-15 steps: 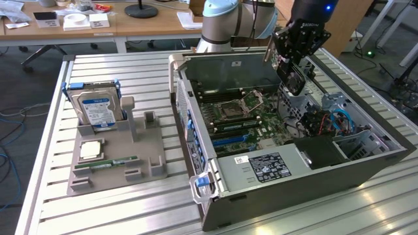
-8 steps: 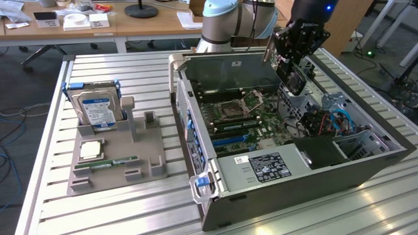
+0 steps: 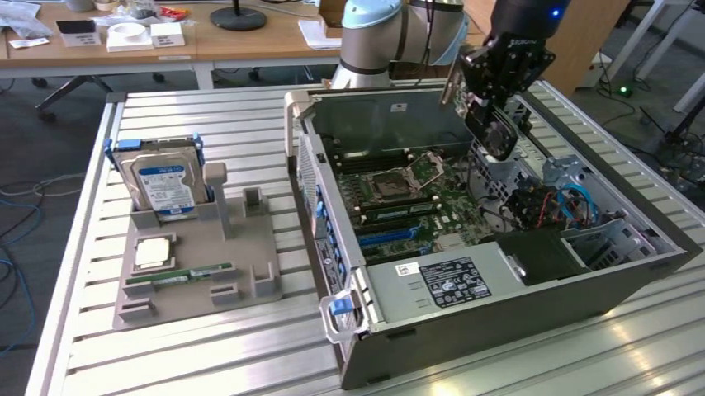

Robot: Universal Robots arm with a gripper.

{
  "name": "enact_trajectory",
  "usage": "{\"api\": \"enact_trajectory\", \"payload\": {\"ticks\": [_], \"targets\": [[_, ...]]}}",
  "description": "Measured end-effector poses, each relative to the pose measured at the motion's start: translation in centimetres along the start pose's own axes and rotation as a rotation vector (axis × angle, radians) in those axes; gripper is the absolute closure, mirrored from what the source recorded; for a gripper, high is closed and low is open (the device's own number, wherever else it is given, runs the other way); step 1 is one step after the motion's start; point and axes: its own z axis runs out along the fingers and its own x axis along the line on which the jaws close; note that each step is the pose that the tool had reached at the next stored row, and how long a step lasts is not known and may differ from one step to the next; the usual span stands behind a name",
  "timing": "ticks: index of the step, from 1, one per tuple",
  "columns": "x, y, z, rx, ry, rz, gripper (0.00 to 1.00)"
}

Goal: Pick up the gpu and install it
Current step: 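Insert the gpu into the slot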

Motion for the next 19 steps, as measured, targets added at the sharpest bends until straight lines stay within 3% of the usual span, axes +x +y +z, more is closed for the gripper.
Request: {"api": "enact_trajectory", "payload": {"ticks": [19], "targets": [[0.06,0.01,0.03,-0.0057,-0.0027,-0.198,0.74]]}}
